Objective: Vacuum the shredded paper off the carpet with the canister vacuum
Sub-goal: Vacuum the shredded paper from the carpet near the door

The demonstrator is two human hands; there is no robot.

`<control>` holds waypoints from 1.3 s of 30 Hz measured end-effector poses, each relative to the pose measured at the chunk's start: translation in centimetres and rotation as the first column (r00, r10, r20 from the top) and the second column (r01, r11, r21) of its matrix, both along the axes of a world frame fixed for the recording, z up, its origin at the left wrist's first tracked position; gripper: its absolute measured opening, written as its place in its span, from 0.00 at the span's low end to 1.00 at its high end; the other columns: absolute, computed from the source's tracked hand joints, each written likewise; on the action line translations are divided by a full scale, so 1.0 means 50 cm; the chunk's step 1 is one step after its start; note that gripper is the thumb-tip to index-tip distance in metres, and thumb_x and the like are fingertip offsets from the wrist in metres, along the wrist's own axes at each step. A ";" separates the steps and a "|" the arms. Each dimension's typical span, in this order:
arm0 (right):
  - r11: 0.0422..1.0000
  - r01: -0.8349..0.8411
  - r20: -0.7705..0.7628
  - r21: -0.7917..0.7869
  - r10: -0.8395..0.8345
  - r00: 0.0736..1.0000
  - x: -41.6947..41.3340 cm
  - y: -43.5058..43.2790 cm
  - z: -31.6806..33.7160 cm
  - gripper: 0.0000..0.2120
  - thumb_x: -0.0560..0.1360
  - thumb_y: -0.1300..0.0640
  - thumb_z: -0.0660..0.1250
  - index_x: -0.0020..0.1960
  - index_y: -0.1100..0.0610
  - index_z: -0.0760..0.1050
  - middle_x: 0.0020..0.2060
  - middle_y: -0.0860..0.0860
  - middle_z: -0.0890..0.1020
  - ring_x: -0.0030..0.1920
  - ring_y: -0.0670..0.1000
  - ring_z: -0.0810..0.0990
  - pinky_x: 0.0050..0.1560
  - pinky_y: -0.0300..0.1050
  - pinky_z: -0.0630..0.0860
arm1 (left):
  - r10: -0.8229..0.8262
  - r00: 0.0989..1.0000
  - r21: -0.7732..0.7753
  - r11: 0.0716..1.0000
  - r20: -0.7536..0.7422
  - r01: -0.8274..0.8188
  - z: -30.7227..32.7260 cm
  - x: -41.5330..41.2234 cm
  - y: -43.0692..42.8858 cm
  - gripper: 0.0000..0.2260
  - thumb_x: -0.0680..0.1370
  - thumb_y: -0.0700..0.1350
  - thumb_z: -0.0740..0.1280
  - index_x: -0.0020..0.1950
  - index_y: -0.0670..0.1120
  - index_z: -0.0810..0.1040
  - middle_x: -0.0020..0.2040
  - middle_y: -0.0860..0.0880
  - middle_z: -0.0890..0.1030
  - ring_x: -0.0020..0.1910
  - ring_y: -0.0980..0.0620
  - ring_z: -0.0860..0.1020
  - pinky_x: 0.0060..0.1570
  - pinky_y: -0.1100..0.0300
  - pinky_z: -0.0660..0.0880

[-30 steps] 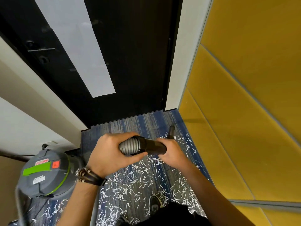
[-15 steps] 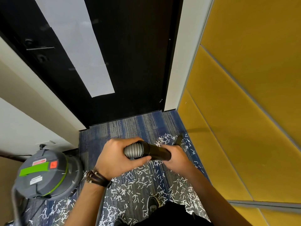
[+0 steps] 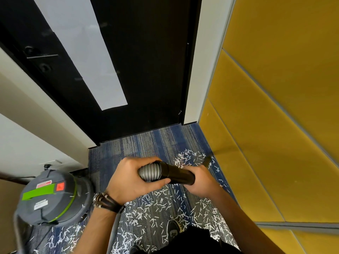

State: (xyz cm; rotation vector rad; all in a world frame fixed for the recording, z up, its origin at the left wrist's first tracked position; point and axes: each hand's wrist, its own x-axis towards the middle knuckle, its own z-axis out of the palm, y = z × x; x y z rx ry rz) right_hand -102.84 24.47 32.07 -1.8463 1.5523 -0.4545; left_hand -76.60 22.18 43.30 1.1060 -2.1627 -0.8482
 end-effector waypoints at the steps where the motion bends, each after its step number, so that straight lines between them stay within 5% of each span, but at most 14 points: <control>1: 1.000 0.010 -0.004 -0.015 -0.010 1.000 -0.002 -0.002 0.002 0.06 0.71 0.59 0.72 0.47 0.51 0.80 0.33 0.44 0.80 0.35 0.41 0.78 0.37 0.32 0.70 | 0.011 1.000 -0.007 1.000 -0.010 -0.011 0.002 -0.002 0.001 0.19 0.70 0.64 0.79 0.56 0.56 0.85 0.45 0.62 0.85 0.41 0.60 0.85 0.42 0.57 0.82; 6: 0.997 0.035 0.028 -0.066 -0.033 0.999 -0.003 -0.026 0.026 0.05 0.71 0.60 0.73 0.47 0.55 0.80 0.30 0.42 0.77 0.31 0.39 0.76 0.32 0.29 0.66 | 0.021 1.000 -0.022 1.000 -0.019 -0.021 0.021 -0.013 -0.012 0.19 0.71 0.63 0.79 0.56 0.56 0.85 0.45 0.60 0.86 0.41 0.59 0.85 0.41 0.55 0.83; 20: 0.994 0.100 0.132 -0.050 -0.093 0.987 0.006 0.056 0.006 0.07 0.67 0.53 0.75 0.44 0.49 0.79 0.32 0.39 0.78 0.35 0.34 0.79 0.38 0.23 0.69 | -0.172 0.984 0.041 0.985 0.036 0.170 0.036 -0.014 -0.017 0.18 0.70 0.62 0.80 0.55 0.54 0.86 0.44 0.59 0.86 0.40 0.56 0.85 0.41 0.57 0.82; 26: 0.990 0.124 0.145 -0.063 -0.114 0.983 0.018 0.089 0.007 0.08 0.67 0.45 0.69 0.41 0.48 0.78 0.30 0.41 0.79 0.34 0.38 0.80 0.38 0.26 0.70 | -0.179 0.982 0.007 0.984 0.063 0.179 0.045 -0.009 0.018 0.17 0.70 0.63 0.79 0.54 0.56 0.85 0.43 0.61 0.85 0.40 0.59 0.84 0.40 0.57 0.82; 34: 0.993 0.098 0.102 -0.062 -0.092 0.991 0.061 0.159 -0.006 0.08 0.68 0.48 0.70 0.42 0.52 0.80 0.31 0.46 0.81 0.33 0.43 0.82 0.38 0.41 0.81 | -0.156 0.987 0.034 0.987 0.035 0.155 0.042 0.048 0.087 0.15 0.71 0.59 0.82 0.53 0.56 0.86 0.44 0.63 0.85 0.41 0.60 0.84 0.44 0.62 0.80; 39: 0.983 0.138 0.057 -0.120 -0.132 0.990 0.069 0.144 0.003 0.07 0.68 0.49 0.71 0.44 0.51 0.80 0.30 0.45 0.81 0.31 0.45 0.80 0.36 0.42 0.78 | -0.064 0.998 -0.026 0.998 0.017 0.065 0.045 0.064 0.105 0.16 0.71 0.59 0.82 0.55 0.56 0.86 0.43 0.63 0.85 0.40 0.62 0.83 0.42 0.66 0.79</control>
